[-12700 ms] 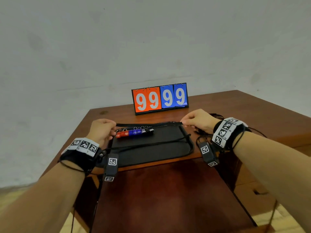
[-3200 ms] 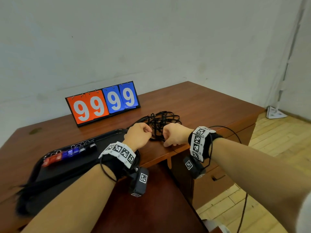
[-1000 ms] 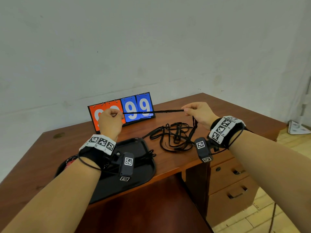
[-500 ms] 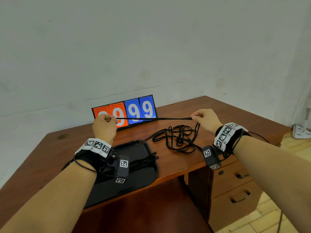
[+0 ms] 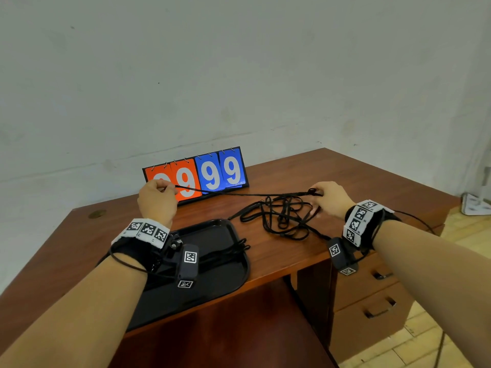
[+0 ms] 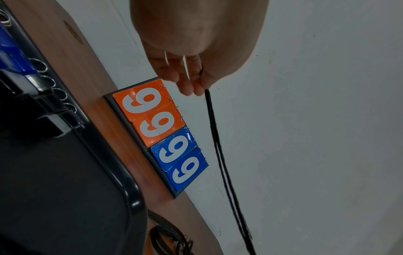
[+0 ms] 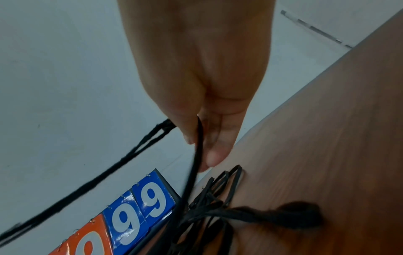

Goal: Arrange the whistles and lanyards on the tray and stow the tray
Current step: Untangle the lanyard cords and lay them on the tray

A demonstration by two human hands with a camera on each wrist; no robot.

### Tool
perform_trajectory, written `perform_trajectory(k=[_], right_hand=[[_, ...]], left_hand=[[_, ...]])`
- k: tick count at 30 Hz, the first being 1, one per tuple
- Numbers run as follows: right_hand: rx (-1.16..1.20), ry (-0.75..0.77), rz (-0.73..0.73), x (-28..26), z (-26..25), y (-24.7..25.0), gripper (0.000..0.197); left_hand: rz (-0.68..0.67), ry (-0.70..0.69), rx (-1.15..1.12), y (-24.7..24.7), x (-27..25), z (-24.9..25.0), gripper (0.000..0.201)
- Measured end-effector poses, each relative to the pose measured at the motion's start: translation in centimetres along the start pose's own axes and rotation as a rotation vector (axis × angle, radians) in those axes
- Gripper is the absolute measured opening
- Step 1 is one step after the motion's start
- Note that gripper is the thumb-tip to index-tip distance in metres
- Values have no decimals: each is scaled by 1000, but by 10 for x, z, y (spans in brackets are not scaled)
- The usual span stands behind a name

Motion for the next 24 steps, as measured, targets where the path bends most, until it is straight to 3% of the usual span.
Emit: perform_trajectory(k=[6, 13, 16, 20, 24], right_hand=[[-4, -209, -164, -4, 15, -7, 21], [-171, -403, -118, -1, 43, -11, 25], [-169, -382, -114, 0, 39, -12, 24], [-243, -208, -121, 0, 18, -17, 61], [-157, -94, -134, -4, -14, -27, 67]], left_hand=[[14, 12, 28, 3, 4, -2, 21], [-8, -12, 24, 6, 6, 2, 18], [-57, -21, 17, 6, 2, 6, 21], [-138, -62, -13, 2, -7, 15, 19], [-228, -74, -39, 1, -15, 30, 10]])
Point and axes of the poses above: each hand's wrist, its own x-axis towards the middle knuckle, its own y-axis out of the back of the hand, z = x × y, the point moved 2 cm from there along x, towards the middle knuckle, and after that the axes turned 13 degrees about z, right-handed, at the moved point
